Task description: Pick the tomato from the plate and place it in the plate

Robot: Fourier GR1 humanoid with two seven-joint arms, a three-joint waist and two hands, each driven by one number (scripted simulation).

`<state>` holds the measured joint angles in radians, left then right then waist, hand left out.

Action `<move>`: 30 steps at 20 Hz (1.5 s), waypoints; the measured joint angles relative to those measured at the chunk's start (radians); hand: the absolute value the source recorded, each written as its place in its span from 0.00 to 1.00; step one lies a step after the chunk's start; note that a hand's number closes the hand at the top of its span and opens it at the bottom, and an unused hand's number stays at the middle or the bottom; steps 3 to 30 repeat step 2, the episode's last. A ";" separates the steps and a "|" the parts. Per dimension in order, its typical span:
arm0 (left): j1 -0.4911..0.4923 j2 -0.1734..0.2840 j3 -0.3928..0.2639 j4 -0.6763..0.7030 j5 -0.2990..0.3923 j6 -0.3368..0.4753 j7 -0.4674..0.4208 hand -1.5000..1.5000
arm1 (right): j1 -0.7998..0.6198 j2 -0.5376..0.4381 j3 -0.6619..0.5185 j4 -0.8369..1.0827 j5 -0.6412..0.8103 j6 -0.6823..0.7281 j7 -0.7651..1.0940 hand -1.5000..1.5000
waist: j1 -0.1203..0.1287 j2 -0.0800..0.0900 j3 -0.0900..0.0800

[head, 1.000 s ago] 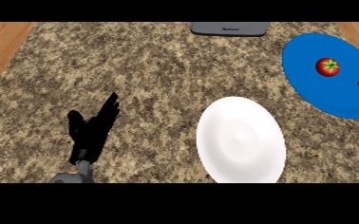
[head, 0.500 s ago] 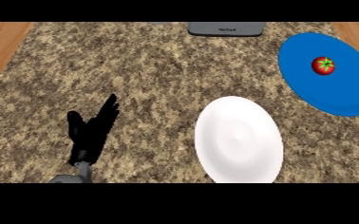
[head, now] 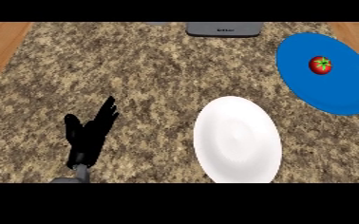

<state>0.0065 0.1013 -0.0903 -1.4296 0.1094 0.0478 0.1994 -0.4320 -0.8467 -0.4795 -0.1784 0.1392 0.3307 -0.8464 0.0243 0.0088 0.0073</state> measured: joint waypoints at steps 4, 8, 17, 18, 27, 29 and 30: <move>0.003 -0.004 -0.003 0.000 -0.009 0.005 -0.007 0.50 | 0.017 0.003 0.003 0.000 0.002 -0.003 -0.012 0.00 | -0.002 -0.002 0.000; 0.003 -0.004 -0.003 0.000 -0.009 0.005 -0.007 0.50 | 0.017 0.003 0.003 0.000 0.002 -0.003 -0.012 0.00 | -0.002 -0.002 0.000; 0.003 -0.004 -0.003 0.000 -0.009 0.005 -0.007 0.50 | 0.017 0.003 0.003 0.000 0.002 -0.003 -0.012 0.00 | -0.002 -0.002 0.000; 0.003 -0.004 -0.003 0.000 -0.009 0.005 -0.007 0.50 | 0.017 0.003 0.003 0.000 0.002 -0.003 -0.012 0.00 | -0.002 -0.002 0.000; 0.003 -0.004 -0.003 0.000 -0.009 0.005 -0.007 0.50 | 0.017 0.003 0.003 0.000 0.002 -0.003 -0.012 0.00 | -0.002 -0.002 0.000; 0.003 -0.004 -0.003 0.000 -0.009 0.005 -0.007 0.50 | 0.017 0.003 0.003 0.000 0.002 -0.003 -0.012 0.00 | -0.002 -0.002 0.000; 0.003 -0.004 -0.003 0.000 -0.009 0.005 -0.007 0.50 | 0.017 0.003 0.003 0.000 0.002 -0.003 -0.012 0.00 | -0.002 -0.002 0.000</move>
